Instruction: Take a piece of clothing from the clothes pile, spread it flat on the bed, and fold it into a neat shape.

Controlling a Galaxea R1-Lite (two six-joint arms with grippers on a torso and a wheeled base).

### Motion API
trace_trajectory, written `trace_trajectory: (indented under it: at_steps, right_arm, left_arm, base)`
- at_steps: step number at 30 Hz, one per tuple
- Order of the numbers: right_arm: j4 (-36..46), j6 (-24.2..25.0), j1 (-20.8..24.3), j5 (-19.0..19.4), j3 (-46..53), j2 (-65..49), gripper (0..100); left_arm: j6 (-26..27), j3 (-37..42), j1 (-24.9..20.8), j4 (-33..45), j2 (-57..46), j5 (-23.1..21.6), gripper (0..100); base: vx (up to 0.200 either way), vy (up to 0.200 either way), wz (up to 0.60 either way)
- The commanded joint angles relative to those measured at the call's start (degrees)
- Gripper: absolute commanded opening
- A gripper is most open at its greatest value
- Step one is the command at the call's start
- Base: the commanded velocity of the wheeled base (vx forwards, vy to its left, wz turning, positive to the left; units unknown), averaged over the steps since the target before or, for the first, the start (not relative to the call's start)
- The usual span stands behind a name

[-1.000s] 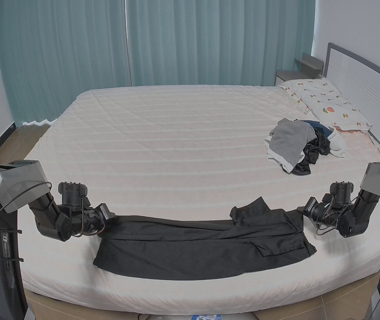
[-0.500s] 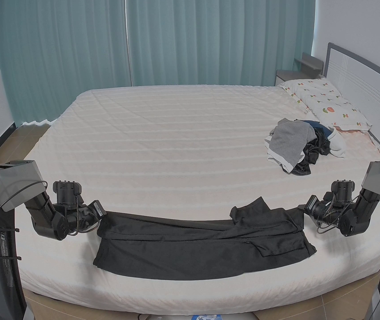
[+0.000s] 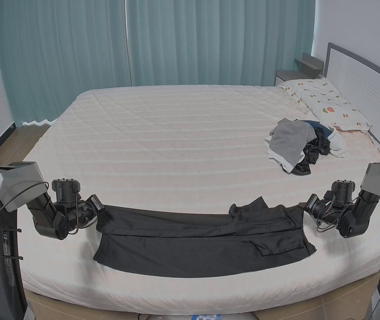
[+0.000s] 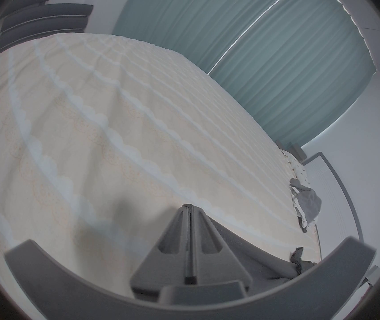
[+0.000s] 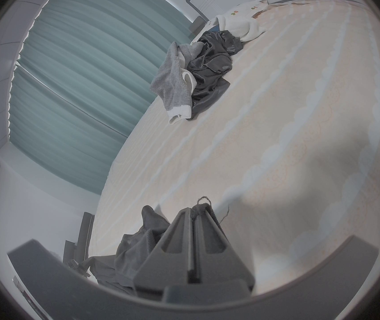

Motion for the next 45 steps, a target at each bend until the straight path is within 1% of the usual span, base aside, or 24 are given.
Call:
trace_trajectory:
  at_steps: [1,7,8,10,11,15,20,22,24,26,27,28,29,30,33,37,41,45]
  right_arm:
    - [-0.02,-0.17,0.07,-0.04,-0.18,1.28,0]
    - [0.07,-0.34,0.07,-0.04,-0.09,1.46,0]
    - [0.07,-0.34,0.07,-0.04,-0.09,1.46,100]
    - [0.07,-0.43,0.07,-0.04,0.00,1.46,100]
    - [0.07,-0.43,0.15,-0.04,0.09,1.46,100]
    - [-0.02,-0.52,0.15,-0.04,0.70,0.49,100]
    - [-0.11,-1.22,-0.20,0.23,4.31,-7.07,100]
    - [-0.28,-1.40,0.33,0.58,6.50,-9.17,100]
    - [-0.81,-2.28,1.82,1.10,8.61,-9.61,100]
    - [-0.90,-4.21,2.97,1.10,8.35,-9.00,100]
    - [-0.90,-4.21,2.97,1.10,8.35,-9.00,100]
    - [-0.19,-6.06,3.67,1.37,7.29,-8.30,100]
    - [0.07,-6.67,4.11,1.46,6.85,-7.94,100]
    - [0.33,-7.73,5.52,1.46,6.15,-6.89,100]
    - [0.51,-9.31,7.10,1.46,4.48,-4.69,100]
    - [2.44,-9.40,9.03,1.46,1.14,-2.58,100]
    - [6.84,-9.40,9.65,1.46,-2.99,-0.82,100]
    - [8.16,-9.48,9.82,1.37,-4.75,0.14,100]
  left_arm:
    - [0.04,-1.08,0.14,0.42,1.90,0.49,0]
    - [0.04,-1.43,-0.30,0.51,1.90,0.49,0]
    - [0.04,-1.34,-0.30,0.51,1.90,0.49,0]
    - [0.13,-0.99,-1.00,0.51,1.90,0.49,0]
    - [0.13,-0.90,-1.18,0.42,1.90,0.49,100]
    - [0.22,-0.46,-1.26,0.16,1.81,0.58,100]
    - [-0.14,-0.55,-0.74,-0.02,1.54,0.67,100]
    - [-0.66,-0.28,-0.30,0.07,1.11,0.67,100]
    - [-2.33,0.16,-0.12,0.07,0.40,0.67,100]
    - [-4.00,0.59,-0.12,0.16,-0.30,0.32,100]
    - [-4.00,0.59,-0.12,0.16,-0.30,0.32,100]
    - [-4.44,0.95,-0.21,0.24,-0.83,0.05,100]
    - [-4.44,1.03,-0.21,0.24,-0.83,0.05,100]
    - [-4.44,1.39,-0.30,0.16,-0.83,0.05,100]
    - [-4.44,1.74,-0.21,0.16,-0.74,0.05,100]
    - [-4.53,1.65,-0.21,0.16,-0.74,-0.04,100]
    - [-4.53,1.65,-0.30,0.16,-0.65,0.05,100]
    - [-4.53,1.65,-0.21,0.16,-0.65,-0.04,100]
  base:
    - [0.000,0.000,0.00]
    - [0.000,0.000,0.00]
    - [0.000,0.000,0.00]
    - [0.000,0.000,0.00]
    - [0.000,0.000,0.00]
    - [0.000,0.000,0.00]
    - [0.000,0.000,0.00]
    - [0.000,0.000,0.00]
    - [0.000,0.000,0.00]
    - [0.000,0.000,0.00]
    - [0.000,0.000,0.00]
    - [0.000,0.000,0.00]
    - [0.000,0.000,0.00]
    - [0.000,0.000,0.00]
    - [0.000,0.000,0.00]
    - [0.000,0.000,0.00]
    - [0.000,0.000,0.00]
    - [0.000,0.000,0.00]
